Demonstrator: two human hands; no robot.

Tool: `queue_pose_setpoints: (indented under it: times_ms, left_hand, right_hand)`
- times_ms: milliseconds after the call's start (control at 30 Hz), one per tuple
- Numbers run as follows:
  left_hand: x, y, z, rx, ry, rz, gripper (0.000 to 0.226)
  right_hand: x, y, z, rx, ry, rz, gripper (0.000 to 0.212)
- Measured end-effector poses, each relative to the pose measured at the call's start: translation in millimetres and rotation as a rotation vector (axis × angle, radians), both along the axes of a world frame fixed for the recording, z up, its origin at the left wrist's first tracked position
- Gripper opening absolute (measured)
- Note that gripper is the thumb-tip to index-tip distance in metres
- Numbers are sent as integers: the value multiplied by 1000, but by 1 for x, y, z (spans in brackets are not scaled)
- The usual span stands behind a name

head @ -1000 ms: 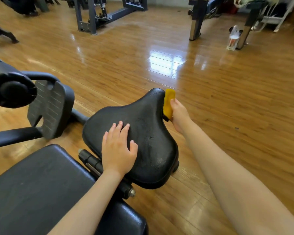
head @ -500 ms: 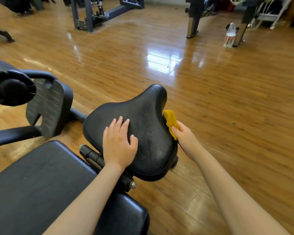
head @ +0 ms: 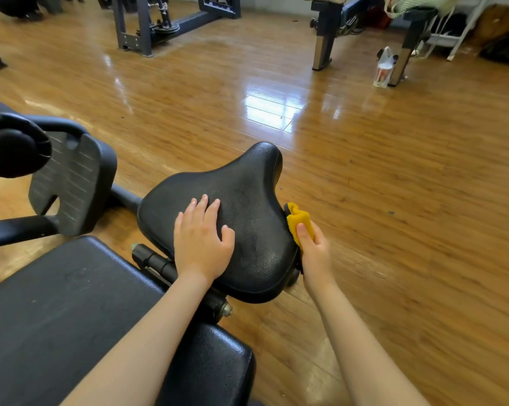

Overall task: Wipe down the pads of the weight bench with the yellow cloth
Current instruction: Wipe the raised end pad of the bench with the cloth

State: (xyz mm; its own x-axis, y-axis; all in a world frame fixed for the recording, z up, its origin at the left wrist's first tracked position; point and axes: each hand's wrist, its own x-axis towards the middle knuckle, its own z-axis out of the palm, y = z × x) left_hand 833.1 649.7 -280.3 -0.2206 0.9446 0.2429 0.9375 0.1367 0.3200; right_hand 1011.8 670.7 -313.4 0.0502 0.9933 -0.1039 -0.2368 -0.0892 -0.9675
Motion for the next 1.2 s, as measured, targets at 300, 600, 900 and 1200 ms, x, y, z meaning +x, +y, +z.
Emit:
queue_pose_setpoints:
  times_ms: [300, 600, 900, 1200]
  left_hand:
    - [2, 0, 3, 10, -23, -7, 59]
    - [-2, 1, -2, 6, -23, 2, 52]
    - [-1, 1, 0, 17, -25, -10, 53]
    - [2, 2, -1, -1, -31, -11, 54]
  right_hand:
    - [-22, -77, -11, 172, -186, -137, 41]
    - [-22, -53, -13, 109, -102, -189, 41]
    - [-28, -64, -13, 304, -401, -173, 41]
    - [-34, -98, -28, 284, -383, -118, 47]
